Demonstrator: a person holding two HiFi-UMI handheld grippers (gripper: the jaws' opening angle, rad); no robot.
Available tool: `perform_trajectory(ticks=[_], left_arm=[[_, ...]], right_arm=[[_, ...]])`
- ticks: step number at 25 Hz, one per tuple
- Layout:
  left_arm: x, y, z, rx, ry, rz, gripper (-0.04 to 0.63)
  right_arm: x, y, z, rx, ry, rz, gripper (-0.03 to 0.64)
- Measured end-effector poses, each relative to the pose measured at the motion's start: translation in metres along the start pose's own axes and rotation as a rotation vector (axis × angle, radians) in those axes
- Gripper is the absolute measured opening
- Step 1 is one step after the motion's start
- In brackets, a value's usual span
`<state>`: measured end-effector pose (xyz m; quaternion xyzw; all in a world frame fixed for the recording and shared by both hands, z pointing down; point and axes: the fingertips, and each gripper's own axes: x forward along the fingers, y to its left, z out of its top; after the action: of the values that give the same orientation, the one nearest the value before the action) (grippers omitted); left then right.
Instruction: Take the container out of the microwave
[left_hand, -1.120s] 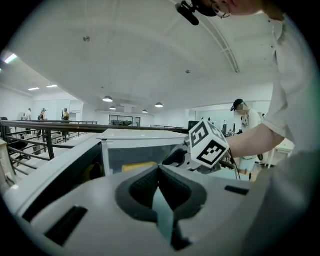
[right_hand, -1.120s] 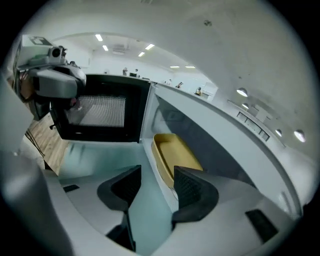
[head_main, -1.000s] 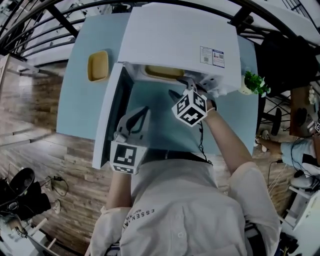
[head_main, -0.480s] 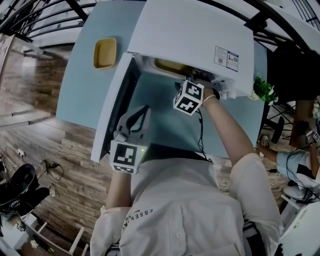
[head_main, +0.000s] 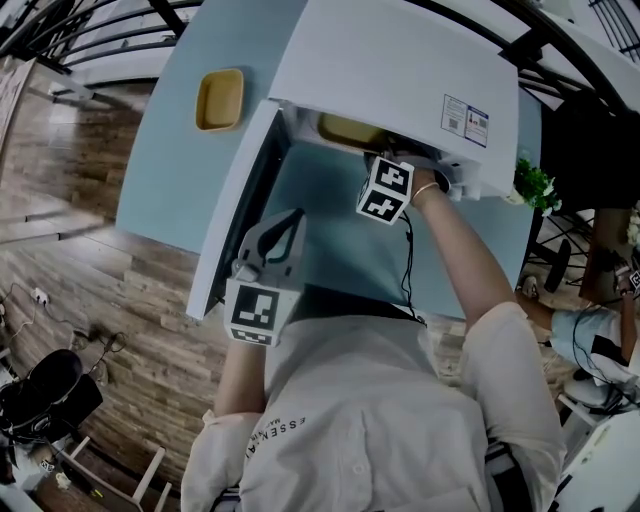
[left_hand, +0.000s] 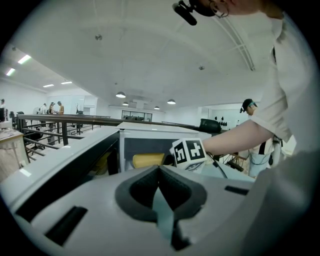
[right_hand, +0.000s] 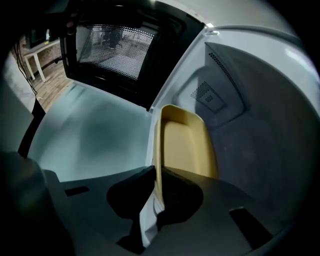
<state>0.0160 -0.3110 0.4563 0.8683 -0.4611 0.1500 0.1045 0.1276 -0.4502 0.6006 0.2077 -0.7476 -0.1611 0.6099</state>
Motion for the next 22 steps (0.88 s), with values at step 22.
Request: perform_trajectory(ticks=[22], left_arm=[[-0.025,-0.029,-0.002,0.025,-0.012,-0.003,0.002]], right_arm=[[-0.064,0.053,0.003,0.017,-0.087,0.04,0.022]])
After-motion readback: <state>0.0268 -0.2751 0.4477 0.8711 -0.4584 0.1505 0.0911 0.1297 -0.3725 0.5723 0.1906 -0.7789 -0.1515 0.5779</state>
